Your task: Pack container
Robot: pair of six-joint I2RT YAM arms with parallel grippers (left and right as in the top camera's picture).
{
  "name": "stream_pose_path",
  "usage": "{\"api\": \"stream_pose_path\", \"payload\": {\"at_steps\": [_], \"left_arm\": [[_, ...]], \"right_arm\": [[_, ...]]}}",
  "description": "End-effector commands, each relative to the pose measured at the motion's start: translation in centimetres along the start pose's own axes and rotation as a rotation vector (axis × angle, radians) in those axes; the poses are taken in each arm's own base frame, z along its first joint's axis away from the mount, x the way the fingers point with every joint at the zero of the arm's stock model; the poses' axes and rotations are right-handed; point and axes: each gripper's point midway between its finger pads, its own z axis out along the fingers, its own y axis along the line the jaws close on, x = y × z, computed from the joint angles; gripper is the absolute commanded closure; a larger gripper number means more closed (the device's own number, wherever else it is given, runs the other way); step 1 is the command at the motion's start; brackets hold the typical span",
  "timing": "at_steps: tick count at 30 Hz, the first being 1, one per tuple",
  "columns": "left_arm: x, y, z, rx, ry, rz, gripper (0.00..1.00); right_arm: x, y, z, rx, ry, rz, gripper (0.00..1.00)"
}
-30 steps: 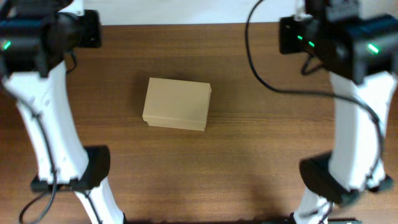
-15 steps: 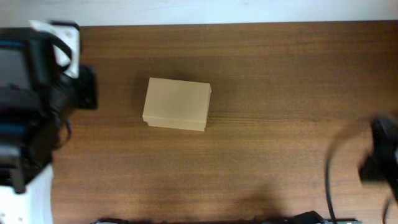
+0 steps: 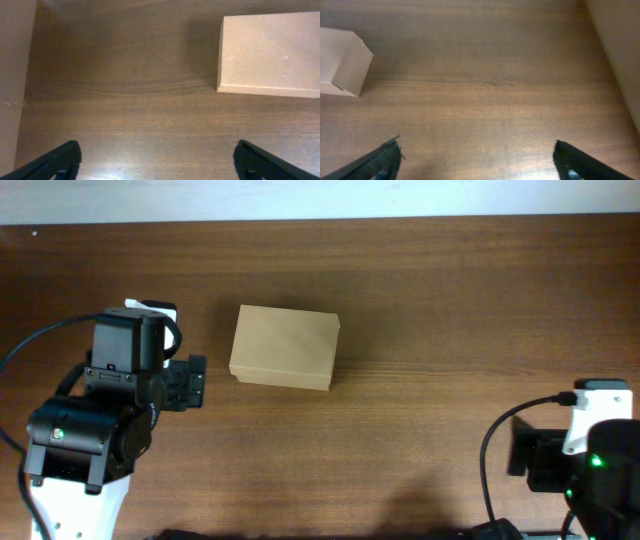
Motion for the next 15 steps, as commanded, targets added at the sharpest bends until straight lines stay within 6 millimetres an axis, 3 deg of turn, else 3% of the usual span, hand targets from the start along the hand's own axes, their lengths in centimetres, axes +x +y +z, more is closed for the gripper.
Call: {"api": "stream_pose_path", "payload": {"at_steps": [1, 15], "left_arm": [[0.19, 0.1, 0.41, -0.017, 0.013, 0.001, 0.0], [0.18, 0.04, 0.6, -0.017, 0.019, 0.003, 0.01]], "right_arm": [[0.56, 0.07, 0.5, 0.004, 0.015, 0.003, 0.01], [0.82, 0.13, 0.79, 0.006, 0.027, -0.001, 0.01]]}}
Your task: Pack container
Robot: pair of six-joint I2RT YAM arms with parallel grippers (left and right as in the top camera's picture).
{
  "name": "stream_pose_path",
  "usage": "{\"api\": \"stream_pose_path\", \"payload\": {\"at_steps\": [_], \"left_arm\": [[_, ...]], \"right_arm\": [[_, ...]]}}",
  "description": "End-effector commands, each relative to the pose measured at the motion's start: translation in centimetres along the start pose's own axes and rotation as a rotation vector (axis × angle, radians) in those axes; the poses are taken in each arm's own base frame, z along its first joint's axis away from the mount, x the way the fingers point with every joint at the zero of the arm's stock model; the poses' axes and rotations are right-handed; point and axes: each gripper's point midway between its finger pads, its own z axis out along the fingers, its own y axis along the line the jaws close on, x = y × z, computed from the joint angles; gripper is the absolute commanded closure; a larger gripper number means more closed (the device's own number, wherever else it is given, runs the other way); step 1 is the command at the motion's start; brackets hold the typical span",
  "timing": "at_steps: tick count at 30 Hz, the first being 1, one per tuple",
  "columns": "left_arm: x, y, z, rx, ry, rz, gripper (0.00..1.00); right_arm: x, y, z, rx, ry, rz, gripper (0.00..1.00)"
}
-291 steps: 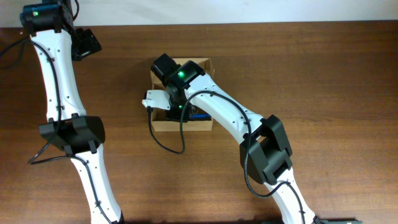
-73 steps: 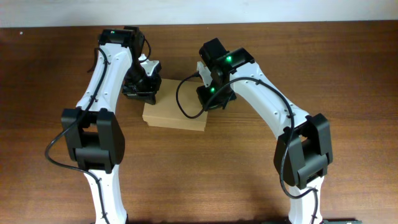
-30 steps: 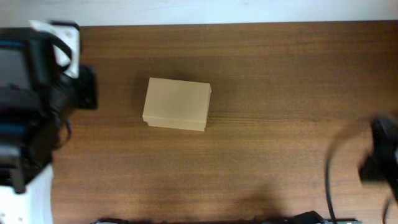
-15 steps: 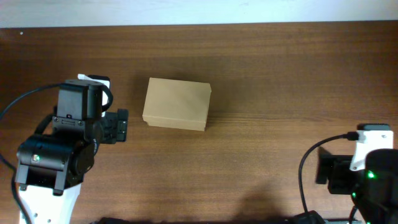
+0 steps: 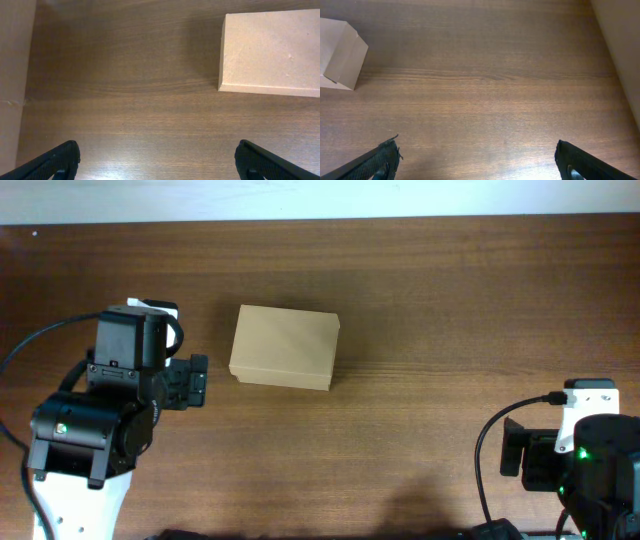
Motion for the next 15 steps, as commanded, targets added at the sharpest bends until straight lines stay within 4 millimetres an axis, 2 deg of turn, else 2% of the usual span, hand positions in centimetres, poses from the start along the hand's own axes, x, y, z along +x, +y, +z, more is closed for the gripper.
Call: {"api": "stream_pose_path", "payload": {"at_steps": [1, 6, 8, 13, 15], "left_arm": [[0.2, 0.1, 0.3, -0.013, 0.009, -0.001, 0.0], [0.2, 0.1, 0.3, -0.013, 0.009, -0.001, 0.01], [0.2, 0.1, 0.3, -0.013, 0.009, -0.001, 0.0], [0.2, 0.1, 0.3, -0.013, 0.009, -0.001, 0.0], [0.2, 0.1, 0.3, -0.013, 0.009, -0.001, 0.0]], "right_arm": [[0.0, 0.0, 0.0, 0.001, -0.005, 0.009, 0.01], [0.0, -0.1, -0.1, 0.002, -0.009, 0.011, 0.01], [-0.4, -1.2, -0.4, 0.053, -0.051, 0.002, 0.01], [-3.1, -2.9, -1.2, 0.11, -0.307, 0.159, 0.01], [-3.3, -3.3, -1.1, 0.117, -0.402, 0.209, 0.01]]}}
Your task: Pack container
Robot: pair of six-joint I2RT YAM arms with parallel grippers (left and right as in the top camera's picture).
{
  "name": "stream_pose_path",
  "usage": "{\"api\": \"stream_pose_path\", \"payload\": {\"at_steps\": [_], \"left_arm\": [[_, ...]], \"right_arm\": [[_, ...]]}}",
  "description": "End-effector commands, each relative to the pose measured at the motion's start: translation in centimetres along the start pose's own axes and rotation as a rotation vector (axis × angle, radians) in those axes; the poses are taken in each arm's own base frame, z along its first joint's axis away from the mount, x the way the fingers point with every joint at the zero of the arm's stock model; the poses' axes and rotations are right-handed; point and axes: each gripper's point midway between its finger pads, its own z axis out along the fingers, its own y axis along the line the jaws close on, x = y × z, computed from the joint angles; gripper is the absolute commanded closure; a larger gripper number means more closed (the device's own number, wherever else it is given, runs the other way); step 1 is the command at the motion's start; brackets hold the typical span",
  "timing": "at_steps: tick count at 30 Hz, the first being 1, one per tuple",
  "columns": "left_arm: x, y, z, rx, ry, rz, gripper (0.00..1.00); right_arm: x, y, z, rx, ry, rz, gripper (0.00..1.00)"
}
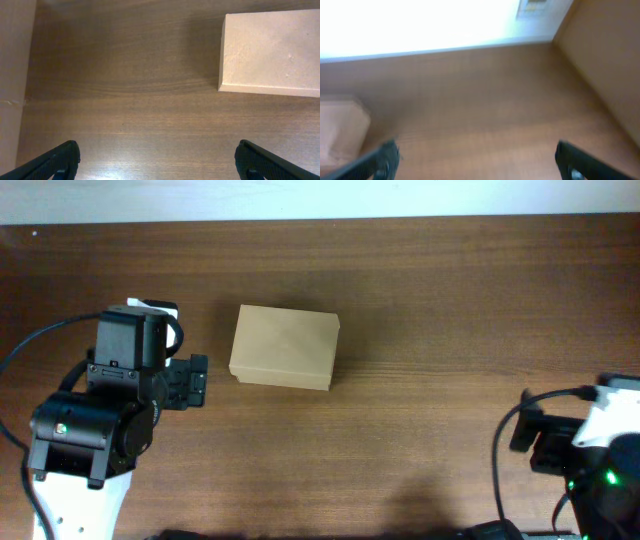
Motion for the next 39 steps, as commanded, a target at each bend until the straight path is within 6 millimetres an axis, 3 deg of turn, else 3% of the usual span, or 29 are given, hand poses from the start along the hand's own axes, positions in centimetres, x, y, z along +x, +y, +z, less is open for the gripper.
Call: {"api": "stream_pose_path", "payload": {"at_steps": [1, 7, 20, 24, 39], "left_arm": [[0.2, 0.1, 0.3, -0.013, 0.009, -0.001, 0.0], [0.2, 0.1, 0.3, -0.013, 0.009, -0.001, 0.0], [0.2, 0.1, 0.3, -0.013, 0.009, -0.001, 0.0], [0.2, 0.1, 0.3, -0.013, 0.009, -0.001, 0.0], [0.2, 0.1, 0.3, -0.013, 0.009, -0.001, 0.0]], "right_arm": [[0.7, -1.8, -0.2, 0.064, -0.141, 0.084, 0.01], [4.7, -2.2, 2.2, 0.082, -0.23, 0.151, 0.01], [14.9, -0.8, 12.4, 0.079, -0.219, 0.154, 0.01], [17.1, -0.6, 14.0, 0.08, -0.214, 0.153, 0.01], [17.1, -0.6, 14.1, 0.082, -0.241, 0.159, 0.01]]}}
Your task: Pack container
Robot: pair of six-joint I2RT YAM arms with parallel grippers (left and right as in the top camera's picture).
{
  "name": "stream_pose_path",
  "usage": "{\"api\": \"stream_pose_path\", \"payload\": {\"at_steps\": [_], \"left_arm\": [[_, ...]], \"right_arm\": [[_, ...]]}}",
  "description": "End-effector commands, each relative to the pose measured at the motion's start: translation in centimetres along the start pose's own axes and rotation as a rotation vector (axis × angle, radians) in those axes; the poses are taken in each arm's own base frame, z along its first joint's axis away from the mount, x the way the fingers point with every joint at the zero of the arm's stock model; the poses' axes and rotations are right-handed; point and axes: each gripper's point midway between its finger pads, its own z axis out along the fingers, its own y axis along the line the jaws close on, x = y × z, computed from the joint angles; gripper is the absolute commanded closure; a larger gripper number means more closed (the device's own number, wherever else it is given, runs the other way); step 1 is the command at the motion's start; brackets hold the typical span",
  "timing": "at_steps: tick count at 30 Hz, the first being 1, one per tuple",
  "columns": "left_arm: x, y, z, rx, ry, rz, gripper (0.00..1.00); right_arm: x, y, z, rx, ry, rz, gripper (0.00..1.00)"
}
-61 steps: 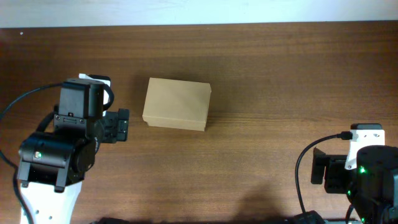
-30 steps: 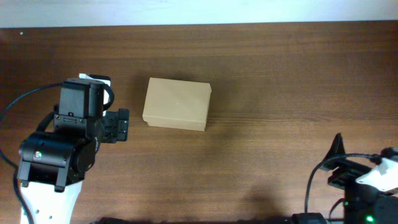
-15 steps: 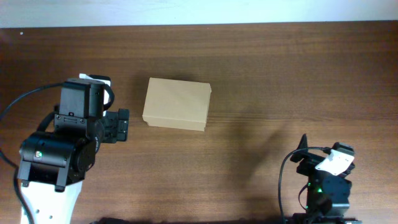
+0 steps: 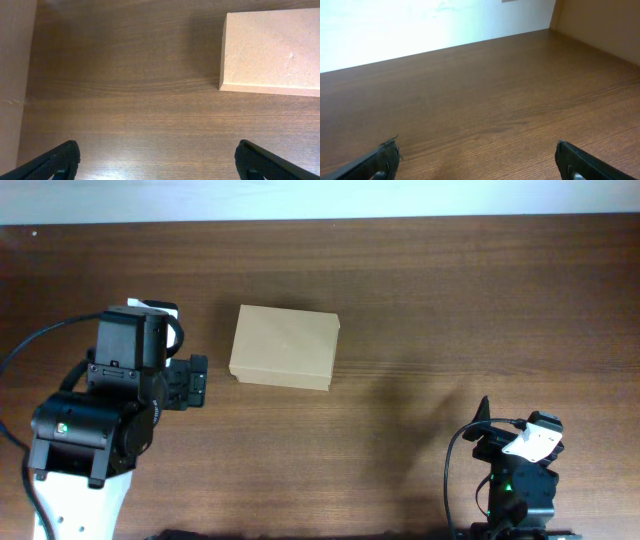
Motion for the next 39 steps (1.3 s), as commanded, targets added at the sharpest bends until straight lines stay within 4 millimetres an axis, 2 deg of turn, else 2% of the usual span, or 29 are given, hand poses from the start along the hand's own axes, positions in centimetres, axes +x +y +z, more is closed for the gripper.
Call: {"api": "stream_pose_path", "payload": {"at_steps": [1, 15, 18, 19, 21, 22, 25, 28, 33, 39], "left_arm": [[0.1, 0.0, 0.2, -0.009, 0.006, -0.002, 0.01], [0.2, 0.0, 0.3, -0.009, 0.009, -0.002, 0.0], [1.0, 0.4, -0.9, -0.009, -0.027, -0.014, 0.0], [1.8, 0.7, -1.6, -0.01, -0.05, -0.021, 0.0], [1.7, 1.5, -2.3, -0.044, -0.155, -0.059, 0.0], [1.1, 1.7, -2.8, -0.048, -0.275, -0.104, 0.0], [0.0, 1.9, -3.4, -0.046, -0.502, -0.185, 0.0], [-0.2, 2.0, -3.6, -0.045, -0.7, -0.256, 0.0], [1.2, 1.7, -2.6, -0.042, -0.964, -0.351, 0.01], [5.3, -0.1, 2.9, -0.042, -0.966, -0.352, 0.0]], "right_arm": [[0.2, -0.2, 0.1, 0.005, -0.004, 0.001, 0.01], [0.2, -0.2, 0.1, 0.005, -0.004, 0.0, 0.01], [0.2, -0.2, 0.1, 0.005, -0.004, 0.001, 0.01], [0.2, -0.2, 0.1, 0.005, -0.004, 0.0, 0.01], [0.2, -0.2, 0.1, 0.005, -0.004, 0.001, 0.01], [0.2, -0.2, 0.1, 0.005, -0.004, 0.001, 0.01], [0.2, -0.2, 0.1, 0.005, -0.004, 0.0, 0.01], [0.2, -0.2, 0.1, 0.005, -0.004, 0.001, 0.01], [0.2, -0.2, 0.1, 0.005, -0.004, 0.001, 0.01], [0.2, -0.2, 0.1, 0.005, -0.004, 0.0, 0.01]]}}
